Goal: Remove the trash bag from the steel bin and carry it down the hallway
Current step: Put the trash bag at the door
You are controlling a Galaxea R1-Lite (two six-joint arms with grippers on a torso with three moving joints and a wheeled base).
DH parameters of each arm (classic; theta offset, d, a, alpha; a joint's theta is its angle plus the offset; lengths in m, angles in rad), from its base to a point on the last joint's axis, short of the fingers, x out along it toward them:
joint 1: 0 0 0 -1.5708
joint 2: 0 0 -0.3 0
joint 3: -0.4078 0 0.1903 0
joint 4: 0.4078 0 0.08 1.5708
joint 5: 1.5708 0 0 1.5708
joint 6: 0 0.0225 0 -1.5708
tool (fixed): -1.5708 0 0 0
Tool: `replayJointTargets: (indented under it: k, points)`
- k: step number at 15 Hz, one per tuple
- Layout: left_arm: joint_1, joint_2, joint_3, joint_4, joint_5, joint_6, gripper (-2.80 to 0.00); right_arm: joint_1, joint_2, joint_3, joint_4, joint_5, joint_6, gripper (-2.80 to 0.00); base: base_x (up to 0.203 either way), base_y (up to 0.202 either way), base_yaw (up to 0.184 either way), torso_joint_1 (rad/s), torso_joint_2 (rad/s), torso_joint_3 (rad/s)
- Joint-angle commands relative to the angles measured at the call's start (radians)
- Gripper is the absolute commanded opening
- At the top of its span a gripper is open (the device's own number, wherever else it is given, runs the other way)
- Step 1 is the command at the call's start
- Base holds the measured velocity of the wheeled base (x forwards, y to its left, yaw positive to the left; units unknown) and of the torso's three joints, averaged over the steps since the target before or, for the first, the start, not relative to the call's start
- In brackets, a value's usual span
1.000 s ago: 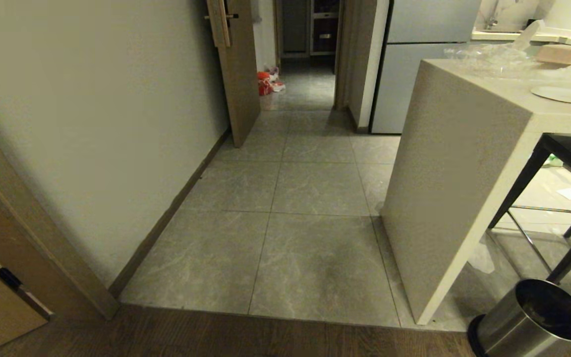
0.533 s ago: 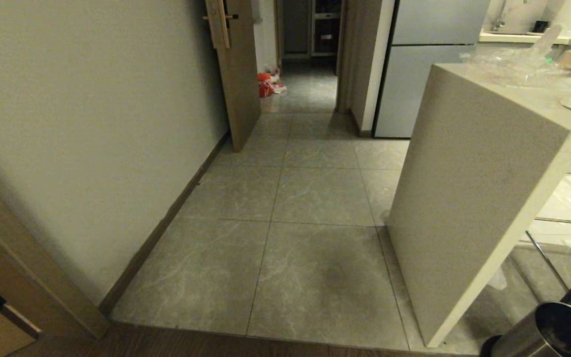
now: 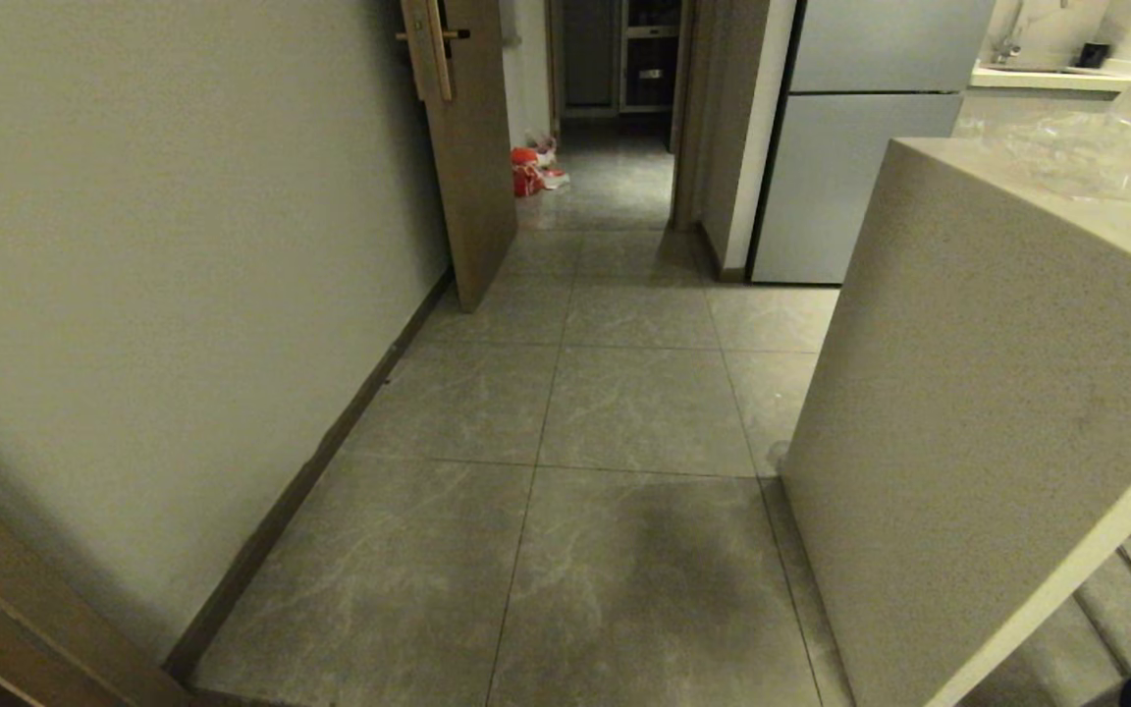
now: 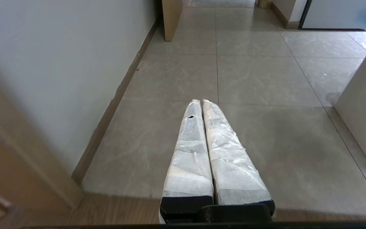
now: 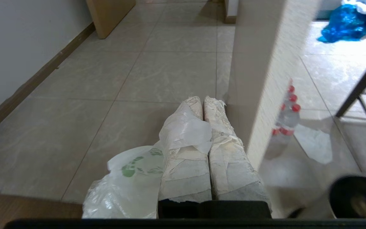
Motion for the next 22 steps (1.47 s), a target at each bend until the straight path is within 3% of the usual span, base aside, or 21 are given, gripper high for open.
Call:
replayJointTargets:
  k: [1, 22]
  points:
    - [0.000, 0.000, 0.002, 0.000, 0.000, -0.001, -2.80, -0.001, -0.002, 0.003, 0.000, 0.000, 0.000, -2.80, 0.184, 0.000, 0.004, -0.002, 0.01, 0.002]
    - [0.000, 0.000, 0.002, 0.000, 0.000, -0.004, -2.80, -0.001, -0.002, 0.003, 0.000, 0.000, 0.000, -2.80, 0.189, 0.000, 0.001, 0.002, 0.00, 0.002]
